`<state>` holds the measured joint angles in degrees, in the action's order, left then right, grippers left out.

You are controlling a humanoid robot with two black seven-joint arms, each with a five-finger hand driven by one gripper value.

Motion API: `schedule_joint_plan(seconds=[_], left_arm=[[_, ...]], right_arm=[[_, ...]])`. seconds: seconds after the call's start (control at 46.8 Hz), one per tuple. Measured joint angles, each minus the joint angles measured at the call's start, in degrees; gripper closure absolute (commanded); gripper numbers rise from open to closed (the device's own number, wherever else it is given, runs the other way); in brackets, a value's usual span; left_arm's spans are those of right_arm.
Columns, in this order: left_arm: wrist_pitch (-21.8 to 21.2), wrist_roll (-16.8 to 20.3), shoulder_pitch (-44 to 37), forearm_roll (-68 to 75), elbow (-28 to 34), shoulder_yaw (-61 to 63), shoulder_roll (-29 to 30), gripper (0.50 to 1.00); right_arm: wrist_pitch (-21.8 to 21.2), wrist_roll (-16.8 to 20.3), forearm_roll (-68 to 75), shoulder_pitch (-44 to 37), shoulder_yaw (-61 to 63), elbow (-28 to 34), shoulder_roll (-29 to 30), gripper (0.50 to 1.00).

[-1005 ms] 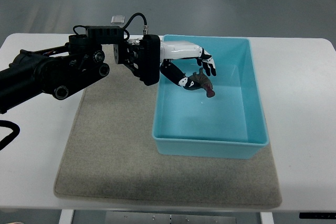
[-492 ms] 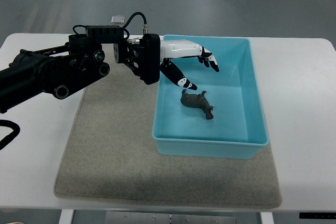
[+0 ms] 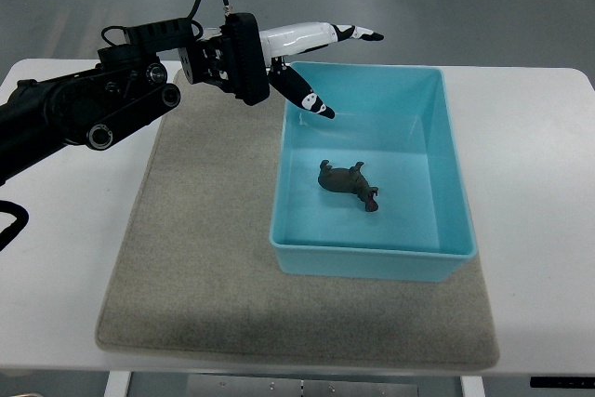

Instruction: Place brown hippo in blue box with left hand

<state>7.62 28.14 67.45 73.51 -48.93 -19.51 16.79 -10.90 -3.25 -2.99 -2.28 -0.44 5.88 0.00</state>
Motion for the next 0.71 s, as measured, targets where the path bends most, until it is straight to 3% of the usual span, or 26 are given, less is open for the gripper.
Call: schedule_joint_plan(seconds=[0.706], left_arm=[[-1.2,-0.3,1.6,-36.8,15.8,0.2,1.2,0.506]], right_arm=[[0.0,0.0,0.0,0.0,0.0,0.0,0.0,0.564]])
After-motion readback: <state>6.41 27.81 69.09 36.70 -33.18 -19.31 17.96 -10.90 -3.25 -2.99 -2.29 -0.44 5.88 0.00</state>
